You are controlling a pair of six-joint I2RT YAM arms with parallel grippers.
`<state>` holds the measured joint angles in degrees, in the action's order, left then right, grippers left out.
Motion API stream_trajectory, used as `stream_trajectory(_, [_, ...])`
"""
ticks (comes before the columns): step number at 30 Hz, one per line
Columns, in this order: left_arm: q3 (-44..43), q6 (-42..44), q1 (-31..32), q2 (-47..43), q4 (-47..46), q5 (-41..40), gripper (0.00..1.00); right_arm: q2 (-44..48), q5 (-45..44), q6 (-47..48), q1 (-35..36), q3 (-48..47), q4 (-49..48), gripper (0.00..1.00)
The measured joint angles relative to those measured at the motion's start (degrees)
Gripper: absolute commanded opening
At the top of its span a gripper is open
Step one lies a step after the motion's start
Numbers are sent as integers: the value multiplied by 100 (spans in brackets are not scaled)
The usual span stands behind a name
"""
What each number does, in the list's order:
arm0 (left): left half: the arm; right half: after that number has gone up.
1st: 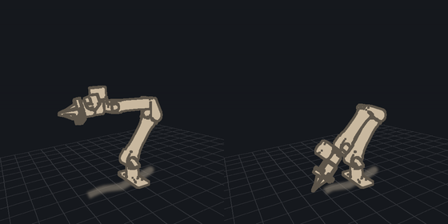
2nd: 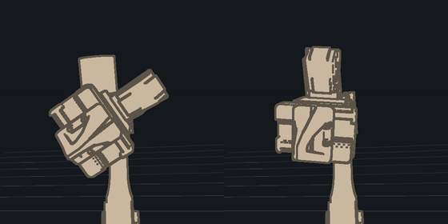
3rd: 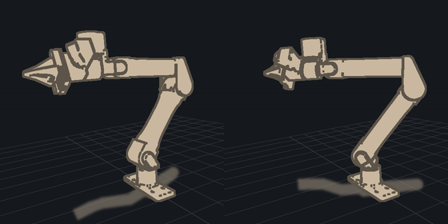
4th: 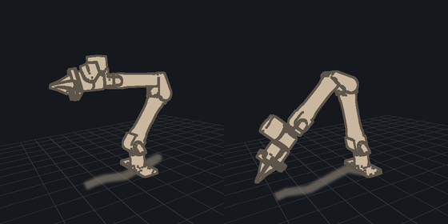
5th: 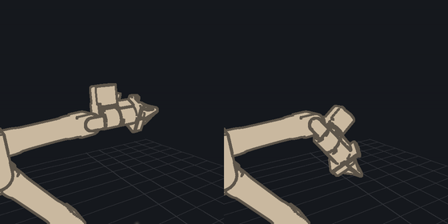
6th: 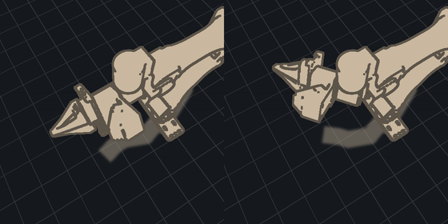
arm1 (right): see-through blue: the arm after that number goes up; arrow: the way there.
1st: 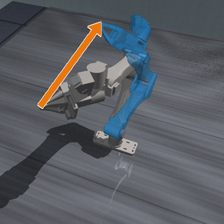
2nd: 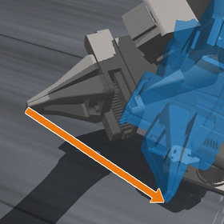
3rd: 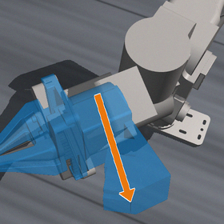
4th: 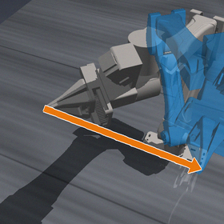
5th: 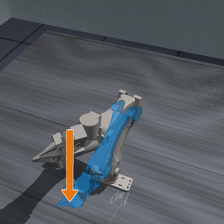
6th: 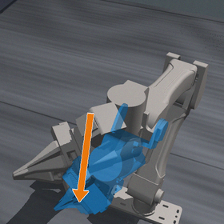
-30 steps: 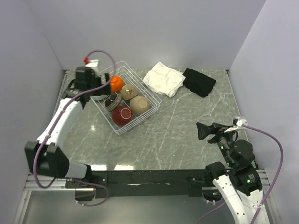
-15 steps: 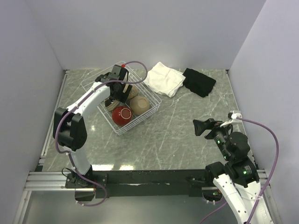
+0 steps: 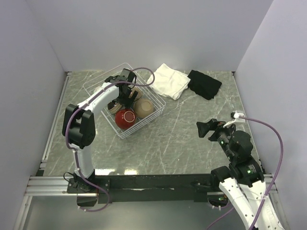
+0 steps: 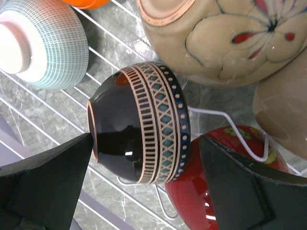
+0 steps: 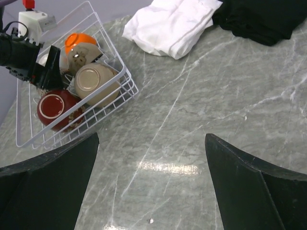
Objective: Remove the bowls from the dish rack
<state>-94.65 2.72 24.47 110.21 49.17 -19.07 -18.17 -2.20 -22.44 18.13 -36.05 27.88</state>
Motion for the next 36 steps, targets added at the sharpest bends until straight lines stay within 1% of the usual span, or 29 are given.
stream_trajectory(6, [-79, 94, 0, 138, -15, -39, 100, -186, 37, 0, 2, -7, -2, 100])
stream_trajectory(10, [-107, 127, 0, 140, -13, -39, 98, -264, 87, -2, 0, -9, -17, 100])
stream_trajectory(20, [-313, 199, -11, 140, 48, -35, 83, -424, 164, -4, 2, -50, -92, 100])
stream_trajectory(25, [-321, 197, -11, 140, 79, -74, 87, -466, 164, -7, 2, -72, -125, 100])
stream_trajectory(36, [-319, 63, -11, 166, 133, -188, 84, -487, 164, -9, 2, -114, -136, 100])
